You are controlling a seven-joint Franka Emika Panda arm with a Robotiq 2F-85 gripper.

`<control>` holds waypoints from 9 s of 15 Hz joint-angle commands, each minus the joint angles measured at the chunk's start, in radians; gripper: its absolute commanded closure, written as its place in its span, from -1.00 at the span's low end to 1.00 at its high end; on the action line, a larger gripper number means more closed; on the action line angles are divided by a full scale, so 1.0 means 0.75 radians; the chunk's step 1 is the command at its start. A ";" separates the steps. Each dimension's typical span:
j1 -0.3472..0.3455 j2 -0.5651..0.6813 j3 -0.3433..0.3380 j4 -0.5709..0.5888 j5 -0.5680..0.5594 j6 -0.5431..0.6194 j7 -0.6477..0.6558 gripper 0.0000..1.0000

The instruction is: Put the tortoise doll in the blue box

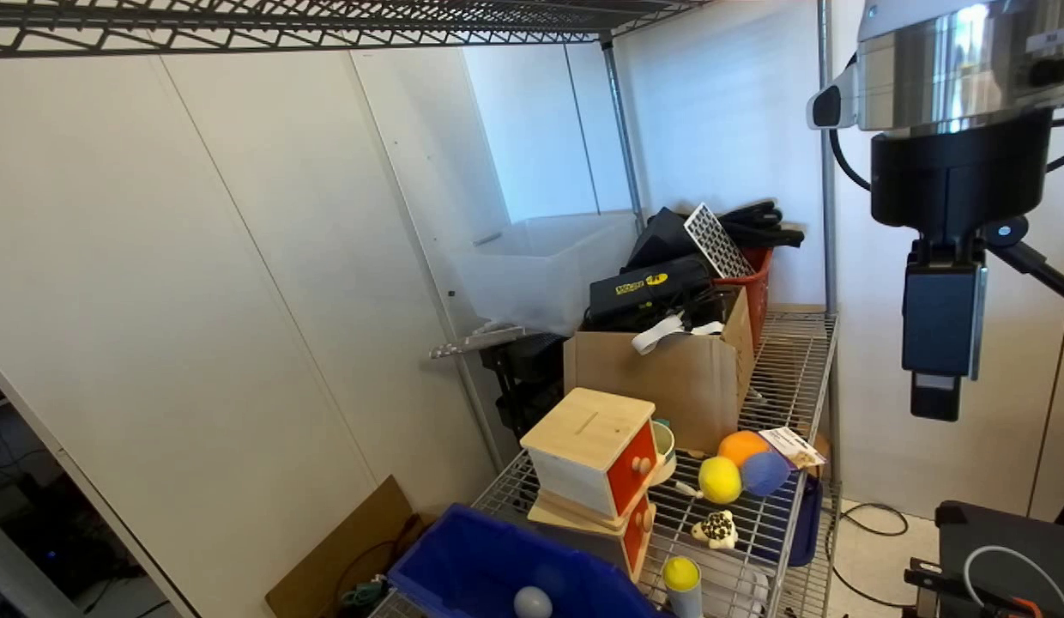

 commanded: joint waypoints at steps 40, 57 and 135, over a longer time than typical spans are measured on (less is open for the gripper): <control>-0.065 0.614 -0.027 0.204 -0.079 0.290 0.023 -1.00; -0.058 0.857 -0.040 0.273 0.023 0.632 -0.310 -1.00; -0.023 1.578 -0.136 0.651 -0.246 0.923 0.056 -1.00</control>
